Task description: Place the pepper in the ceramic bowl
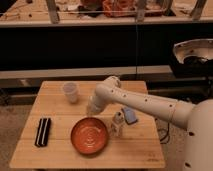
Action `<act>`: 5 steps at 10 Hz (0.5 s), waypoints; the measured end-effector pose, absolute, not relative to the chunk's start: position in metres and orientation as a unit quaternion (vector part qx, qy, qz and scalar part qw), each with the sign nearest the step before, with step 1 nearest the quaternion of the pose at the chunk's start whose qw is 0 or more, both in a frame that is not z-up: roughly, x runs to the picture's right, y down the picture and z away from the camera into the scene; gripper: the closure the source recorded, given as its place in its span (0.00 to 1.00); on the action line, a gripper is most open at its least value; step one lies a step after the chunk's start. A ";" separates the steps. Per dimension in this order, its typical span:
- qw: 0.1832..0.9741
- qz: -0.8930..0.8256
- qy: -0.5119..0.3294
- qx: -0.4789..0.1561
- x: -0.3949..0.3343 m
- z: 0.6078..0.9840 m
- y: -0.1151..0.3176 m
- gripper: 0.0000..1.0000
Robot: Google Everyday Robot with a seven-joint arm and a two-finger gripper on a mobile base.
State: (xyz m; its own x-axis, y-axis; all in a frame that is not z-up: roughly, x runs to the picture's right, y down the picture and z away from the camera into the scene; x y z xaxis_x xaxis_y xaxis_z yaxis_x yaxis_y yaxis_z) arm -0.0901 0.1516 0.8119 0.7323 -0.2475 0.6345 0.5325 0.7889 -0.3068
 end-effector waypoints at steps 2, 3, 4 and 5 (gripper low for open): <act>0.901 -0.209 -0.295 -0.238 -0.089 0.813 0.149 0.73; 0.904 -0.200 -0.293 -0.238 -0.083 0.814 0.147 0.62; 0.907 -0.189 -0.291 -0.239 -0.076 0.815 0.145 0.53; 0.910 -0.175 -0.285 -0.243 -0.066 0.815 0.141 0.42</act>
